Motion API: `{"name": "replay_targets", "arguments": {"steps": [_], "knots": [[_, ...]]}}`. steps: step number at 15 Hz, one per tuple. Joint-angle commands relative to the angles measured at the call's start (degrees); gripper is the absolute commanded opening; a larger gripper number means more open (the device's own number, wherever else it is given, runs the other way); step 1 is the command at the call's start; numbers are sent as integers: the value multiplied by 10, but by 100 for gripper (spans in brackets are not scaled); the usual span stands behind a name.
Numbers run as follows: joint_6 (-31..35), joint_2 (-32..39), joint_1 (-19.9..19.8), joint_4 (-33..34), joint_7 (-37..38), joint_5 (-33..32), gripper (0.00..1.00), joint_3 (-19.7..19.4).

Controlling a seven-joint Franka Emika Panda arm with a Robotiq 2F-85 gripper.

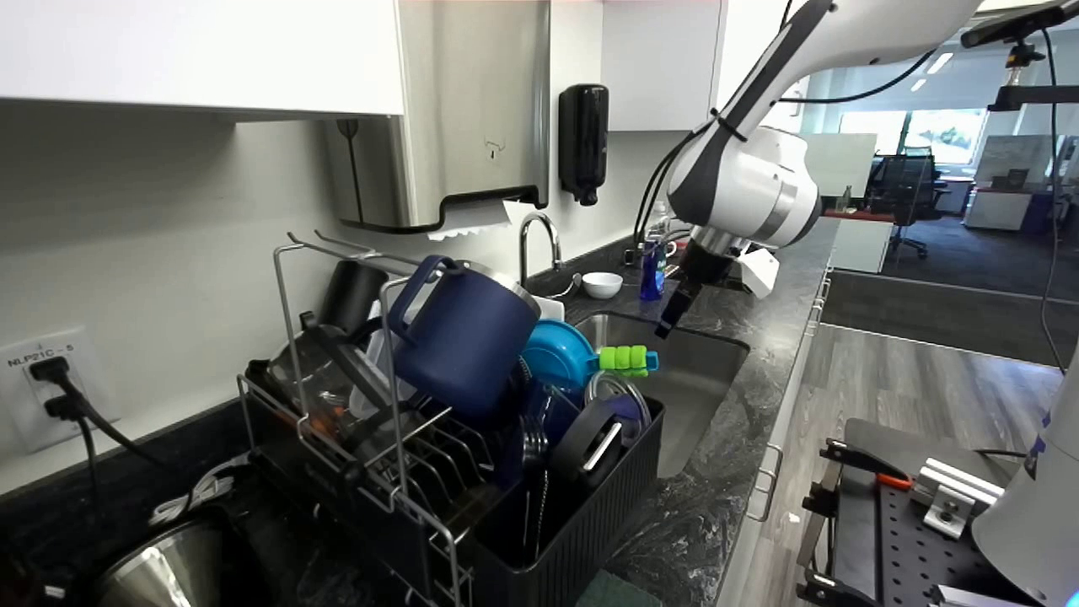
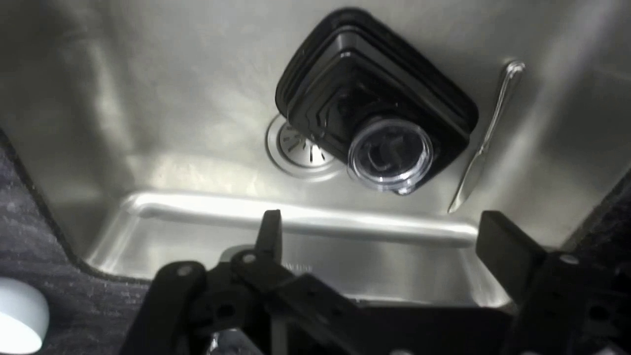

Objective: Pick up the blue cup from the sink and hang it on the dish rack.

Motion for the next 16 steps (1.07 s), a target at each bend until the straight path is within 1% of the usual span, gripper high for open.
{"name": "replay_targets", "arguments": {"steps": [1,2,3,4,5,7,8,10,12,13,14,16], "knots": [[-1,43,20,-11,102,-121,100,-52],[-8,52,-13,-14,146,-186,100,-40],[-10,59,-13,-15,184,-234,100,-51],[-22,63,46,-11,200,-252,100,-116],[-37,65,59,-7,231,-290,100,-139],[-70,61,100,6,282,-355,100,-190],[-90,57,120,15,309,-388,100,-211],[-129,45,155,36,367,-450,100,-238],[-176,24,179,60,414,-507,100,-252],[-200,5,101,73,462,-571,100,-175],[-225,-10,97,85,476,-590,100,-161],[-277,-42,71,106,496,-613,100,-120]]}}
